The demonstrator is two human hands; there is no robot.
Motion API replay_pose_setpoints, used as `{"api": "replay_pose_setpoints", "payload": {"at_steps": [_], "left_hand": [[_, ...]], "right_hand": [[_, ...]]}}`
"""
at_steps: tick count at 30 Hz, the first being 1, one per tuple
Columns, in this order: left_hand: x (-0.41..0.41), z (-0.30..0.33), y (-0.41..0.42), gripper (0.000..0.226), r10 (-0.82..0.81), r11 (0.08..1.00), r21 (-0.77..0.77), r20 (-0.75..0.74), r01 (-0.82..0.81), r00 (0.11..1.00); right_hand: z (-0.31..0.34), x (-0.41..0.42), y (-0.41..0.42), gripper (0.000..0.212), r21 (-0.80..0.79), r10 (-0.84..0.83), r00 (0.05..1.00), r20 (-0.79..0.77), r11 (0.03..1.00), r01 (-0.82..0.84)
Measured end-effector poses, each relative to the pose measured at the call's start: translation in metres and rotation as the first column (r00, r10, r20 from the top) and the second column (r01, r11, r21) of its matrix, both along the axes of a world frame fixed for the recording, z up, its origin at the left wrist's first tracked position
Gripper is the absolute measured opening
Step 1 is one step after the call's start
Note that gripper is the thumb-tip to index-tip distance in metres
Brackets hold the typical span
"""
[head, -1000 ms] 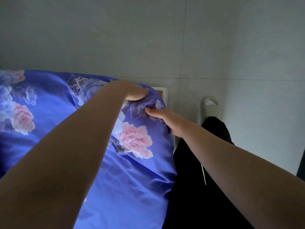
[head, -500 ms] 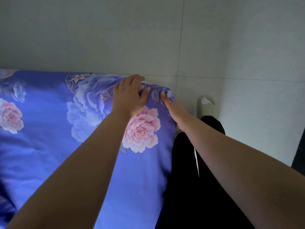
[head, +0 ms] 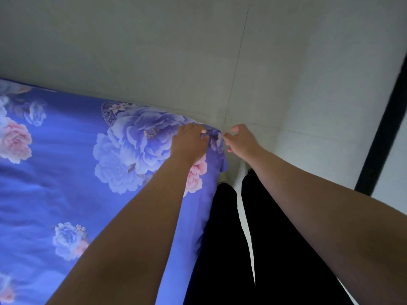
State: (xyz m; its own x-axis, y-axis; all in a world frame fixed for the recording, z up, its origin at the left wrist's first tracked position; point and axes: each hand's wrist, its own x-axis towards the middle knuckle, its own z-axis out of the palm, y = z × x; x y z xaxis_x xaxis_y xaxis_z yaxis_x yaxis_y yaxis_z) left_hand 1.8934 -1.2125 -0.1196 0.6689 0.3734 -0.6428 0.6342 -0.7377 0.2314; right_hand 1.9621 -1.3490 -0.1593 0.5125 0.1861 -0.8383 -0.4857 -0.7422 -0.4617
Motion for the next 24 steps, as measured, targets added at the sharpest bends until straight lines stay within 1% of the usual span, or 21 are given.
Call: {"api": "replay_pose_setpoints", "payload": {"at_steps": [1,3,5,8,9,10,13,14,16,19,21,24], "left_hand": [[0.005,0.014,-0.001,0.030,0.047,0.997,-0.058,0.039,-0.045,0.998],[0.014,0.048,-0.001,0.030,0.194,0.971,-0.167,0.144,-0.170,0.970],[0.018,0.086,0.003,0.028,0.316,0.931,-0.248,0.177,-0.268,0.932],[0.019,0.135,0.012,0.024,0.422,0.889,-0.286,0.206,-0.358,0.883],[0.021,0.148,0.018,0.022,0.472,0.866,-0.294,0.221,-0.404,0.853],[0.024,0.160,0.022,0.021,0.529,0.837,-0.303,0.230,-0.457,0.817],[0.042,0.182,0.039,0.020,0.641,0.759,-0.334,0.233,-0.559,0.731],[0.052,0.186,0.046,0.020,0.667,0.737,-0.339,0.225,-0.584,0.710],[0.075,0.193,0.065,0.019,0.714,0.696,-0.333,0.227,-0.636,0.663],[0.112,0.208,0.090,0.019,0.810,0.587,-0.363,0.246,-0.724,0.533],[0.133,0.214,0.103,0.019,0.864,0.504,-0.395,0.252,-0.768,0.437],[0.162,0.224,0.125,0.017,0.925,0.366,-0.465,0.280,-0.806,0.259]], "right_hand": [[0.013,0.004,-0.001,0.045,0.000,0.014,1.000,0.002,1.000,-0.014],[0.053,0.016,0.003,0.033,0.005,0.017,1.000,0.013,1.000,-0.017],[0.090,0.031,0.007,0.019,0.013,0.029,0.999,0.029,1.000,-0.029],[0.143,0.061,0.024,0.009,0.040,0.094,0.993,0.070,0.994,-0.097],[0.160,0.073,0.035,0.007,0.050,0.129,0.988,0.087,0.990,-0.134],[0.176,0.083,0.049,0.006,0.059,0.173,0.980,0.101,0.982,-0.179],[0.213,0.115,0.095,0.025,0.130,0.275,0.955,0.115,0.949,-0.289],[0.223,0.125,0.109,0.028,0.156,0.306,0.946,0.108,0.934,-0.320],[0.243,0.148,0.135,0.023,0.196,0.377,0.920,0.110,0.899,-0.392],[0.272,0.192,0.166,0.013,0.230,0.463,0.879,0.117,0.848,-0.477],[0.287,0.219,0.180,0.009,0.236,0.498,0.853,0.154,0.820,-0.521],[0.306,0.257,0.211,0.007,0.214,0.568,0.798,0.200,0.769,-0.602]]}}
